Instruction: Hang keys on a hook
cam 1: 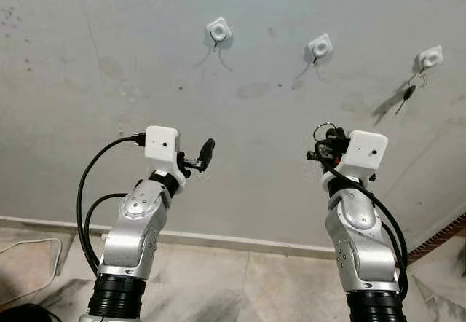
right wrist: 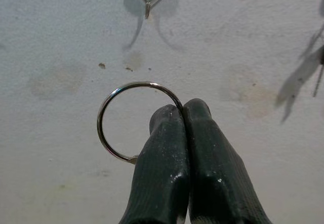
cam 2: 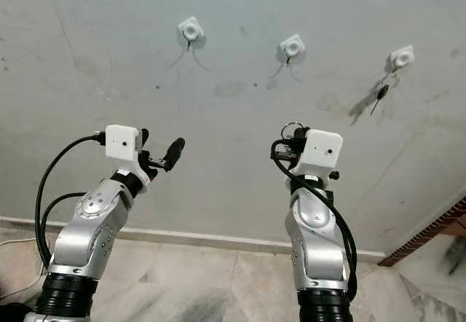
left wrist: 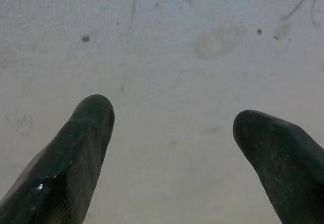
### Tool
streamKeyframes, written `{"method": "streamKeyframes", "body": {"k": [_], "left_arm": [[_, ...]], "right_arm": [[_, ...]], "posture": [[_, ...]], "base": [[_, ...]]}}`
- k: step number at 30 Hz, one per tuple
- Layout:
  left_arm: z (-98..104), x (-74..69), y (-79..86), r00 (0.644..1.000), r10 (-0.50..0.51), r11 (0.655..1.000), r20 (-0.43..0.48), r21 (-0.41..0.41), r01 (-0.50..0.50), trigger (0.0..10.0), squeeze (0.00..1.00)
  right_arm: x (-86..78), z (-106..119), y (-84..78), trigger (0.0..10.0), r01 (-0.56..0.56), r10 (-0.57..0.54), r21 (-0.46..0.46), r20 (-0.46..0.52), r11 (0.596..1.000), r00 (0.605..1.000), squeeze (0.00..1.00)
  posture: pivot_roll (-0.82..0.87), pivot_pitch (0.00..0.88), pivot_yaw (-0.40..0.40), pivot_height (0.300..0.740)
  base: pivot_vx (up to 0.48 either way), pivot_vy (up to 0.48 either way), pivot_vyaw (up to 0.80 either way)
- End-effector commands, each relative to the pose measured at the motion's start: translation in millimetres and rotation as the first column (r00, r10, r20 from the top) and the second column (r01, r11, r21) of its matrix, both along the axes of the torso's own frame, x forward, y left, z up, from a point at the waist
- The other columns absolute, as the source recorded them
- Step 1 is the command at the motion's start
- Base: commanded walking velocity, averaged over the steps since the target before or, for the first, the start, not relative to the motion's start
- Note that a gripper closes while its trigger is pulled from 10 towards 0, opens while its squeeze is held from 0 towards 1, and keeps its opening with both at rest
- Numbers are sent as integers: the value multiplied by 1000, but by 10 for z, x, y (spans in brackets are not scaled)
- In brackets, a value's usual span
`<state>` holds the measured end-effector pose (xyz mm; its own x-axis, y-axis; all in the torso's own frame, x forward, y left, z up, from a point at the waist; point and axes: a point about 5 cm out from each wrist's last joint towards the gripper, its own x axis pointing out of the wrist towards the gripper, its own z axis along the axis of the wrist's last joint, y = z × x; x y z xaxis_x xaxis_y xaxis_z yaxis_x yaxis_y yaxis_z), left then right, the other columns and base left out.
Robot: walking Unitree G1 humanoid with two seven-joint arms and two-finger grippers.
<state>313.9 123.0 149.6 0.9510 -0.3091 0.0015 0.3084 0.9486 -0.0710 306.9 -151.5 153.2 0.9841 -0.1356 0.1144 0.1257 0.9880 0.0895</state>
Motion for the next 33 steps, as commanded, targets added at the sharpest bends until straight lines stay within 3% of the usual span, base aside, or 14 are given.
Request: {"method": "streamKeyframes", "body": {"k": [1,8,18,25,33], "left_arm": [[40,-17,-39,1000,-24,1000,16,0,24,10000,0],[56,-198,92,1000,-13,999,23,32,12,10000,0],[70,-344,252,1000,21,997,8,68,-22,10000,0],[76,-382,353,999,51,996,1,77,-51,10000,0],[87,-399,344,999,46,995,-2,85,-46,10000,0]], "right_arm": [[8,80,-49,10000,19,-19,-11,33,1000,999,0],[-11,107,-47,10000,6,-6,-19,42,1000,999,0],[-66,246,-29,10000,-53,56,-45,83,998,995,0],[-131,270,-27,10000,-85,89,-55,79,995,993,0],[-162,265,0,10000,-104,107,-49,67,993,992,0]], "posture": [[89,0,-88,740],[105,0,-93,740],[135,0,-100,740],[149,0,-107,740],[152,0,-101,740]], "base": [[259,0,0],[247,0,0],[174,0,0],[0,0,0],[193,0,0]]}}
